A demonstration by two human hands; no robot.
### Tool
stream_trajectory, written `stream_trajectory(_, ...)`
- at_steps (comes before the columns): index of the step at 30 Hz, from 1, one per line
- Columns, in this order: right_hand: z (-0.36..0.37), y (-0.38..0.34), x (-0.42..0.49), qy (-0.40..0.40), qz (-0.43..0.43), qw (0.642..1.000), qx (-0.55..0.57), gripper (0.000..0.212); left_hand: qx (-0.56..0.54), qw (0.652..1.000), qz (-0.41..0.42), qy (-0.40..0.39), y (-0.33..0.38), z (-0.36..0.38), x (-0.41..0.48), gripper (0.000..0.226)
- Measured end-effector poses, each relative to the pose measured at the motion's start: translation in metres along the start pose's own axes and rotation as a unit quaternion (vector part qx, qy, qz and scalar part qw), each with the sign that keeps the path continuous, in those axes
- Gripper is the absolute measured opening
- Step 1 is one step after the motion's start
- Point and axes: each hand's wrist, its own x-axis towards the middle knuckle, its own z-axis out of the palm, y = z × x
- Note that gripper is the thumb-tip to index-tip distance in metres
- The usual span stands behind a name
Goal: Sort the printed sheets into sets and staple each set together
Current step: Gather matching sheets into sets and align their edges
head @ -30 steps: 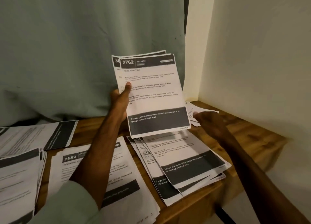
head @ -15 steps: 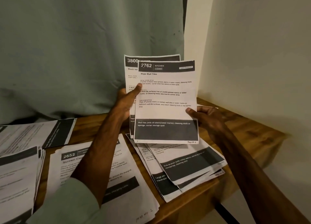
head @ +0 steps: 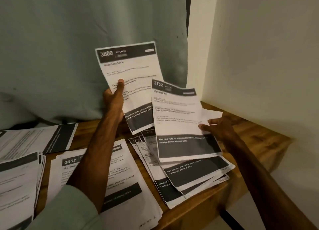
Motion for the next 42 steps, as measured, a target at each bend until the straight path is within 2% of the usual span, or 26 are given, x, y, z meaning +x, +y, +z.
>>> stream_trajectory(2, -0.006, 0.010, 0.007, -0.012, 0.039, 0.992, -0.121, 0.019, -0.024, 0.999, 0.014, 0.035, 0.005, -0.004, 0.003, 0.014)
stream_trajectory(5, -0.005, 0.014, 0.014, -0.042, 0.078, 0.965, -0.245, 0.035, -0.037, 0.998, 0.027, 0.049, 0.008, -0.012, 0.006, 0.022)
stream_trajectory(7, -0.004, 0.014, 0.013, -0.035, 0.089, 0.949, -0.301, 0.033, -0.041, 0.997, 0.028, 0.056, 0.008, -0.014, 0.006, 0.027)
stream_trajectory(9, -0.003, 0.015, 0.012, -0.034, 0.082, 0.950, -0.301, 0.028, -0.048, 0.997, 0.029, 0.055, 0.008, -0.014, 0.005, 0.029)
stream_trajectory(12, -0.002, 0.018, 0.012, -0.055, 0.082, 0.945, -0.311, 0.047, -0.077, 0.996, 0.031, 0.046, 0.009, -0.011, 0.001, 0.033)
stream_trajectory(15, -0.001, 0.019, 0.013, -0.070, 0.064, 0.932, -0.349, 0.052, -0.084, 0.996, 0.024, 0.030, 0.007, -0.008, -0.001, 0.033)
stream_trajectory(21, 0.004, 0.016, 0.015, -0.060, 0.028, 0.932, -0.355, 0.064, -0.057, 0.998, 0.013, 0.007, -0.001, 0.000, -0.004, 0.030)
stream_trajectory(25, 0.005, 0.017, 0.019, -0.057, 0.030, 0.931, -0.360, 0.057, -0.031, 0.999, 0.007, -0.008, -0.005, 0.004, -0.005, 0.034)
stream_trajectory(28, 0.006, 0.014, 0.015, -0.051, -0.010, 0.926, -0.374, 0.032, -0.022, 1.000, 0.005, -0.017, -0.007, 0.006, -0.006, 0.033)
stream_trajectory(30, 0.006, 0.010, 0.009, -0.036, -0.070, 0.946, -0.315, 0.027, -0.020, 1.000, 0.003, -0.022, -0.007, 0.007, -0.005, 0.030)
stream_trajectory(32, 0.010, 0.003, 0.003, -0.018, -0.106, 0.978, -0.180, 0.038, -0.017, 0.999, -0.001, -0.028, -0.007, 0.008, -0.005, 0.022)
stream_trajectory(34, 0.015, -0.014, 0.000, -0.040, -0.067, 0.997, -0.019, 0.048, -0.007, 0.999, -0.011, -0.043, -0.008, 0.008, -0.004, 0.015)
stream_trajectory(36, 0.023, -0.031, -0.002, -0.094, 0.017, 0.988, 0.122, 0.046, 0.003, 0.998, -0.022, -0.064, -0.009, 0.007, -0.003, 0.013)
stream_trajectory(39, 0.035, -0.044, -0.004, -0.105, 0.047, 0.975, 0.190, 0.043, 0.016, 0.996, -0.030, -0.087, -0.009, 0.009, -0.006, 0.016)
stream_trajectory(42, 0.044, -0.043, -0.011, -0.100, 0.011, 0.974, 0.201, 0.024, 0.014, 0.995, -0.027, -0.095, -0.007, 0.011, -0.009, 0.016)
